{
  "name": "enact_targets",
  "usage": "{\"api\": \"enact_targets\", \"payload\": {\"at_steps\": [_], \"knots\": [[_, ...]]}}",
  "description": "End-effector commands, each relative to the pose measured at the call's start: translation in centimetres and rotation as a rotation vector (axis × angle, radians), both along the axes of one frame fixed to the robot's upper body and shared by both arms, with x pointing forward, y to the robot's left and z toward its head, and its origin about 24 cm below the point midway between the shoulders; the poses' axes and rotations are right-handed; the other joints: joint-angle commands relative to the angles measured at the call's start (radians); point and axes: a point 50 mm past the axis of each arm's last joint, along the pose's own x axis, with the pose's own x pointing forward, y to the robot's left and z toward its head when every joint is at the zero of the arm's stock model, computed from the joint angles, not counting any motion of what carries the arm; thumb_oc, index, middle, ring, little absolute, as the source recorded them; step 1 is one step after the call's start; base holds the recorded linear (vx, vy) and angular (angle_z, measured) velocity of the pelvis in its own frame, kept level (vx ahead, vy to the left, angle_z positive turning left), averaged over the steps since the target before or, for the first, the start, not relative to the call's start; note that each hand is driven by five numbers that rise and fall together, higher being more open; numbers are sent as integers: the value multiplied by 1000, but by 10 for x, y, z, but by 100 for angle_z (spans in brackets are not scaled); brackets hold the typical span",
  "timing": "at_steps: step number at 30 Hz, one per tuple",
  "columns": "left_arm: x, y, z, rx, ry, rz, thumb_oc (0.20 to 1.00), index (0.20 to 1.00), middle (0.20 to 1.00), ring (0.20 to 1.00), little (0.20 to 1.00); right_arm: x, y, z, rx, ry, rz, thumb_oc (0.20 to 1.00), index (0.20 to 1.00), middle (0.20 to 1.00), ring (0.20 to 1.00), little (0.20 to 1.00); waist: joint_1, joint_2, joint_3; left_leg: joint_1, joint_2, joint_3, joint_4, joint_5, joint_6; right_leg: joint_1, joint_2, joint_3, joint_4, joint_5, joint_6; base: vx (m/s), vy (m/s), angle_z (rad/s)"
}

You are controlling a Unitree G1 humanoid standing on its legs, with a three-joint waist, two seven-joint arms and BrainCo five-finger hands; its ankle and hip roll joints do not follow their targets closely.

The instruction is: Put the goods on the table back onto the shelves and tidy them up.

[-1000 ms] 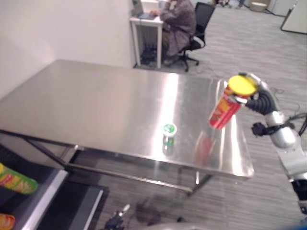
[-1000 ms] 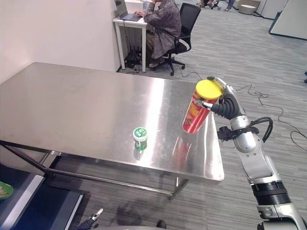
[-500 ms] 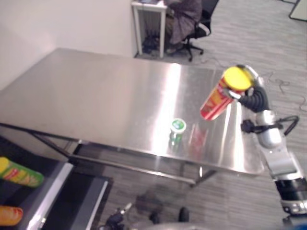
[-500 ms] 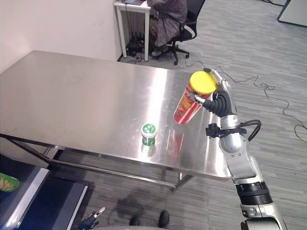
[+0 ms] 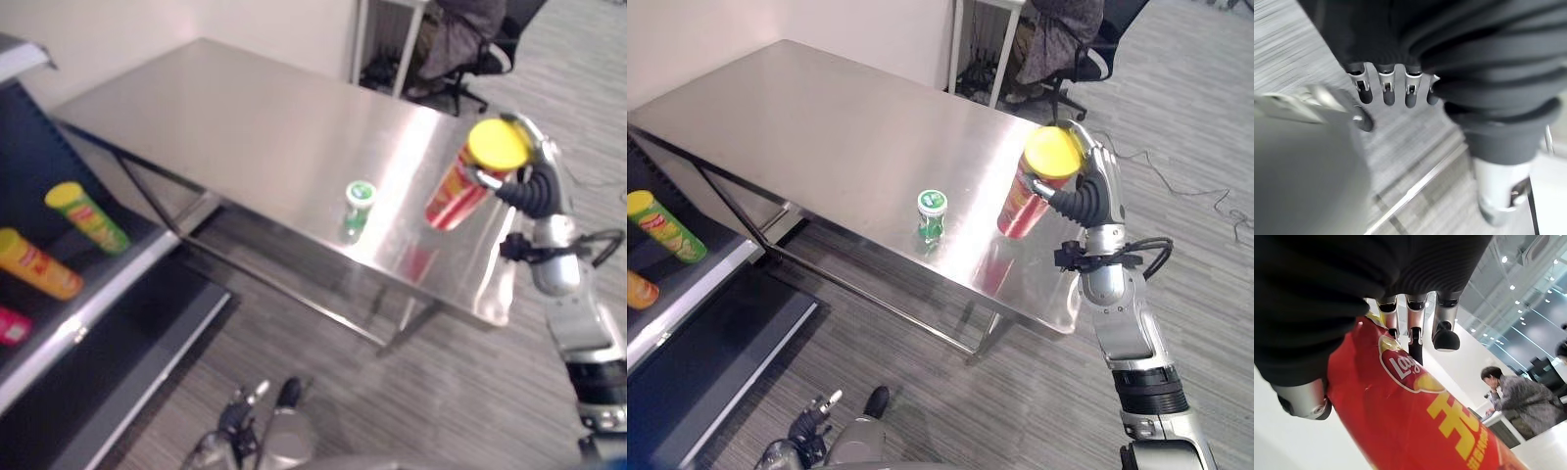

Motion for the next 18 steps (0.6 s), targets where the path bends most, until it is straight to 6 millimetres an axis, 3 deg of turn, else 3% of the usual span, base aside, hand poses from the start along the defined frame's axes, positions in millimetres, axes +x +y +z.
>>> {"api": "enact_targets", "payload": {"at_steps": [1,3,4,6,9,11,13,14,16,18], "knots": [[2,-4,0,-37,-25,93,1000,1000,1000,1000,1000,-20,-1,49,-27,-273,-36,200,200,200,200,200,-20,-79,-54,-24,-120,139,-107,55,43,70,-139,5,-217,127,120,-259,-113,32],[-4,-3,-2,-22,1,79,1000,1000,1000,1000,1000,-30,-5,53,-64,-320,-86,200,200,200,200,200,-40,-81,-72,38,-113,148,-45,40,48,53,-165,-22,-268,183,125,-256,-60,17],[-4,-3,-2,-22,1,79,1000,1000,1000,1000,1000,-30,-5,53,-65,-320,-86,200,200,200,200,200,-41,-82,-75,39,-114,147,-46,33,47,55,-165,-23,-271,180,124,-208,-47,27],[-13,-7,-6,-6,53,1,1000,1000,1000,1000,1000,-41,-6,58,-87,-373,-111,200,200,200,200,200,-89,-77,-102,149,-52,209,21,-43,53,28,-188,-67,-308,214,128,-214,1,40],[-21,-9,-9,-3,98,-48,1000,1000,1000,1000,1000,-51,-2,63,-81,-412,-75,200,200,200,200,200,-118,-67,-120,225,-11,235,37,-56,46,17,-191,-90,-336,236,135,-166,42,47],[-30,-11,-12,4,146,-108,1000,1000,1000,1000,1000,-62,3,68,-46,-453,12,200,200,200,200,200,-163,-47,-144,315,49,261,52,-37,24,-30,-206,-118,-343,267,151,-283,133,42],[-33,-11,-13,3,157,-122,1000,1000,1000,1000,1000,-66,5,70,-32,-461,58,200,200,200,200,200,-177,-37,-153,341,70,260,50,-19,12,-49,-210,-126,-343,276,155,-221,170,41],[-37,-12,-14,-1,171,-119,1000,1000,1000,1000,1000,-73,7,73,-16,-471,116,200,200,200,200,200,-201,-20,-169,383,113,248,49,35,-15,-84,-219,-145,-340,298,164,-389,326,56],[-35,-14,-14,3,167,-131,1000,1000,1000,1000,1000,-76,3,73,18,-466,145,200,200,200,200,200,-227,-8,-182,415,156,238,47,100,-46,-124,-244,-164,-336,328,180,-338,289,62],[-32,-15,-14,9,161,-145,1000,1000,1000,1000,1000,-76,2,73,24,-466,146,200,200,200,200,200,-239,-2,-189,425,174,235,41,128,-59,-142,-258,-177,-334,343,189,-286,273,49]]}}
